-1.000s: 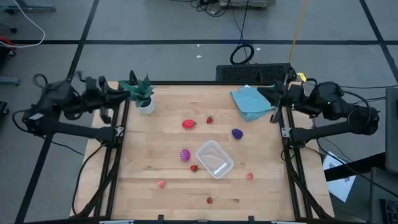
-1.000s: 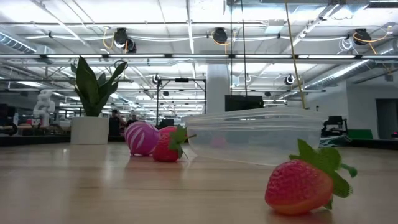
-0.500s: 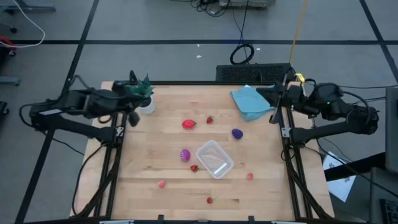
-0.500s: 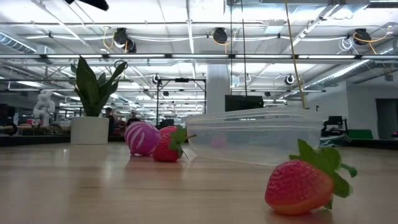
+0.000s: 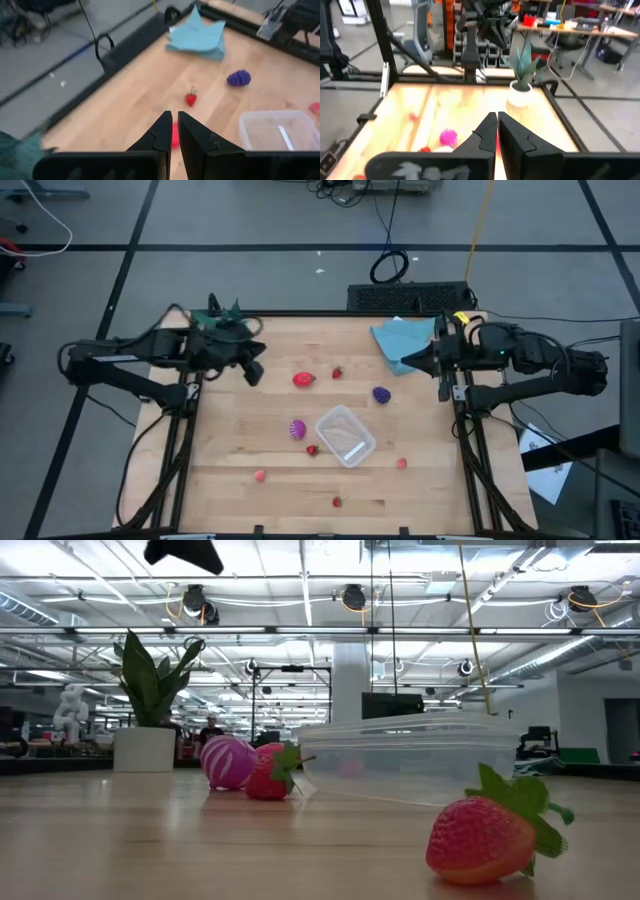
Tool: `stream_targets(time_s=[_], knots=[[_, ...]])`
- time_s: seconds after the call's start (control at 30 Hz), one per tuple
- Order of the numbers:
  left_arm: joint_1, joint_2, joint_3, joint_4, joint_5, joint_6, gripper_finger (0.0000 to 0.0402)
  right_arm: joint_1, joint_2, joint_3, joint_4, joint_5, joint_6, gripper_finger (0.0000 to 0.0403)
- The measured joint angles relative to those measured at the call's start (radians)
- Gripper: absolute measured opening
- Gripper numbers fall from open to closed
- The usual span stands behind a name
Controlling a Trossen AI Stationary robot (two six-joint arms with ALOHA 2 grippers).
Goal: Pick and placing Produce into tupperware
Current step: Put the dragon fruit into the transparent container
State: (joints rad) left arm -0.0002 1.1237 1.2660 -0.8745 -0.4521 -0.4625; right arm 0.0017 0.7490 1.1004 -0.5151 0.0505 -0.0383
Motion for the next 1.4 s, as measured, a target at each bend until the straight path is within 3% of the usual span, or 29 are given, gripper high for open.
stream_targets(time_s=[0.23,0.4,0.63,0.8,1.03,1.4], knots=[[0.027,0.218,0.188,-0.179,0.054,-0.029,0.0033,0.023,-0.004,0.000,0.004,-0.003,0.065,0.0035],[0.041,0.356,0.280,-0.303,0.150,0.050,0.0035,0.041,0.000,0.000,0.070,-0.003,0.151,0.0061],[0.042,0.470,0.281,-0.446,0.202,0.195,0.0092,0.040,0.017,0.000,0.197,-0.003,0.231,0.0109],[0.058,0.522,0.281,-0.449,0.146,0.253,0.0152,0.040,0.031,0.001,0.218,-0.003,0.244,0.0135],[0.092,0.587,0.281,-0.374,0.147,0.310,0.0219,0.040,0.041,0.001,0.197,-0.003,0.229,0.0150],[0.126,0.641,0.281,-0.215,0.326,0.272,0.0268,0.040,0.041,0.001,0.139,-0.003,0.079,0.0151]])
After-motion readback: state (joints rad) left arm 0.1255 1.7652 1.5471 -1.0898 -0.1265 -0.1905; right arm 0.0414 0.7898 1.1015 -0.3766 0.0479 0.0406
